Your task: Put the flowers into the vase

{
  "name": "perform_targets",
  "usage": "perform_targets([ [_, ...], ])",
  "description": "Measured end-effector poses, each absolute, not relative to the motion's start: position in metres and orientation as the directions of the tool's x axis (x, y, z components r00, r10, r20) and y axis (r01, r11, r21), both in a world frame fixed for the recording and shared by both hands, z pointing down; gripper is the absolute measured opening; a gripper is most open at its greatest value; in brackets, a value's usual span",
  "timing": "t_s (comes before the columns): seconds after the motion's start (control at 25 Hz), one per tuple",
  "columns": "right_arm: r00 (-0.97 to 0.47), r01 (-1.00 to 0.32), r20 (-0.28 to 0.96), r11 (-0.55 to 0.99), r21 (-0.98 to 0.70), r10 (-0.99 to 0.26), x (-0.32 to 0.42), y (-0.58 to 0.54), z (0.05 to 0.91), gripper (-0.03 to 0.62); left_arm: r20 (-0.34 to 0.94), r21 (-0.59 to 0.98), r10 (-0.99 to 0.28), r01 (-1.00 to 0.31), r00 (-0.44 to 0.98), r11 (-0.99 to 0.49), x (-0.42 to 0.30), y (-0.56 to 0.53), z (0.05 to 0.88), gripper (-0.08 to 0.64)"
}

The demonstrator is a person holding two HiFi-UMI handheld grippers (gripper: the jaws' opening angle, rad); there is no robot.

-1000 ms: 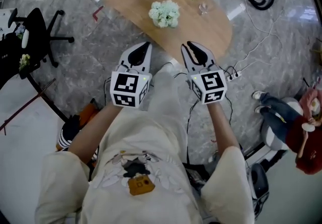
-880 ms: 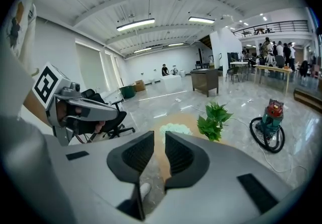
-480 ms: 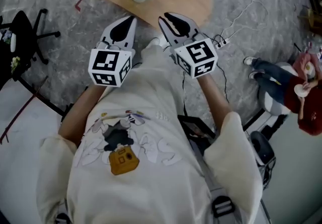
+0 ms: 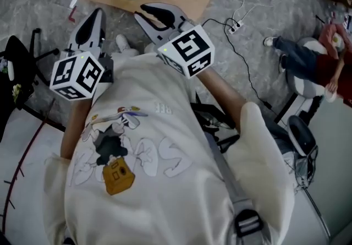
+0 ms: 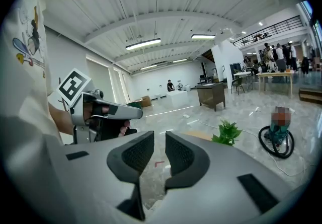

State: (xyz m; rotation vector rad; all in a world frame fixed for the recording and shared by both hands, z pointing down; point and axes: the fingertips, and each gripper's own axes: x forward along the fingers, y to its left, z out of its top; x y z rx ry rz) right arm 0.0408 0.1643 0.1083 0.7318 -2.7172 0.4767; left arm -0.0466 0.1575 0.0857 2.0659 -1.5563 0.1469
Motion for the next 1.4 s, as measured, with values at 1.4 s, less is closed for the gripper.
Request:
perform_targets([
  [1.4, -0.772, -0.630, 0.256, 0.754, -0.184, -0.582, 0.129, 0.224, 0.080, 0.005, 0.342, 0.378, -0.836, -0.878, 0.429, -0.296, 0.074, 0.208, 0.077, 0.008],
])
